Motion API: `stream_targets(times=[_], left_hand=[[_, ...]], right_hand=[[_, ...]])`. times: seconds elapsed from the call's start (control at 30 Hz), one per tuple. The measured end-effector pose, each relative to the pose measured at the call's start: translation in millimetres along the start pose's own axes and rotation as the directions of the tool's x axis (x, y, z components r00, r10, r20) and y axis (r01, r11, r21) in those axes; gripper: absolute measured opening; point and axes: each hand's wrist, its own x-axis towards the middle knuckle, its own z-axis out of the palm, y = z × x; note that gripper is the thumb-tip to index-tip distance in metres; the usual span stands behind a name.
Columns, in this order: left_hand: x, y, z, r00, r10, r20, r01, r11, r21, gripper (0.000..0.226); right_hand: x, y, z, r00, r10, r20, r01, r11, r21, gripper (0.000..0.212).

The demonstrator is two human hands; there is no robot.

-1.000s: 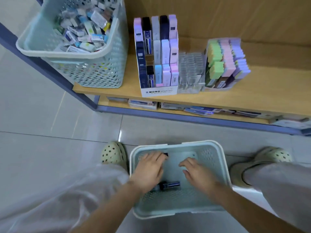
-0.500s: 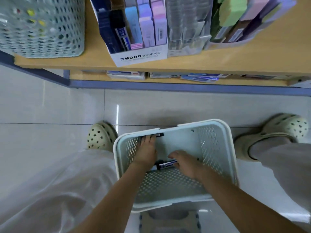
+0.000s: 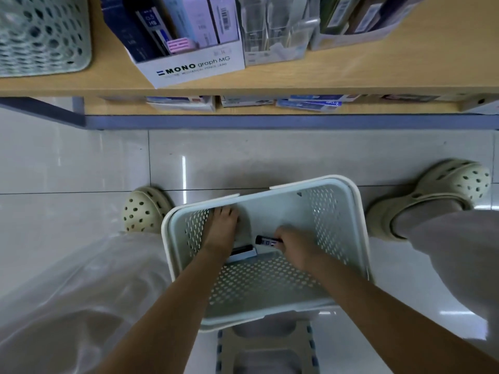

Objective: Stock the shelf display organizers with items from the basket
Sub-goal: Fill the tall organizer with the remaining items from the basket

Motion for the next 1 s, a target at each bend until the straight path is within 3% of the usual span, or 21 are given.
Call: stream_targets(times=[0.07,0.1,0.17,0.23,0.3,0.4,0.47,0.57,0.67,0.77,1.0], left_hand=[[0,6,-3,0.996,-0.084,0.007,0.083,0.962,-0.260,0.029],[-3,13,-7,0.990,-0.137,0.032,0.136,0.884,-0.447,0.025],[-11,33,-16,0.967,-0.185,0.176,0.250,0.546,-0.799,0.022],[-21,55,-25,0.958,-0.149,0.246,0.276,0.245,-0.929,0.017],[-33,72,-35,0.967,-0.178,0.183,0.211,0.155,-0.965,0.016],[-53,81,-54,0.915,-0.404,0.006,0.078,0.162,-0.984,0.019],[-70,79,-71,0.860,-0.493,-0.129,-0.013,0.232,-0.973,0.021],[-96,67,-94,0.847,-0.476,-0.237,-0.105,0.287,-0.952,0.019],[-114,50,-105,0.856,-0.444,-0.264,-0.111,0.342,-0.933,0.020],[-127,35,-106,0.847,-0.447,-0.288,-0.115,0.376,-0.920,0.020],[-146,24,-116,0.820,-0.486,-0.303,-0.171,0.298,-0.939,0.018]], right_hand=[[-2,4,-5,0.999,0.030,-0.036,-0.027,0.996,0.085,0.014],[-2,4,-6,0.998,0.039,-0.051,-0.029,0.983,0.179,0.008],[-5,-3,-12,0.991,0.091,-0.098,-0.041,0.902,0.429,0.003],[-9,-14,-17,0.975,0.153,-0.160,-0.029,0.803,0.595,0.008],[-15,-24,-20,0.975,0.120,-0.186,0.033,0.749,0.662,0.010],[-22,-33,-20,0.988,-0.024,-0.152,0.127,0.677,0.724,0.003],[-20,-31,-16,0.985,-0.072,-0.154,0.154,0.762,0.629,0.009],[-7,-27,-4,0.982,-0.123,-0.145,0.169,0.915,0.367,0.025],[7,-32,16,0.983,-0.183,-0.006,0.183,0.974,0.135,0.040],[13,-41,32,0.972,-0.213,0.098,0.216,0.976,-0.020,0.045],[22,-61,37,0.974,-0.185,0.128,0.217,0.924,-0.316,0.035]])
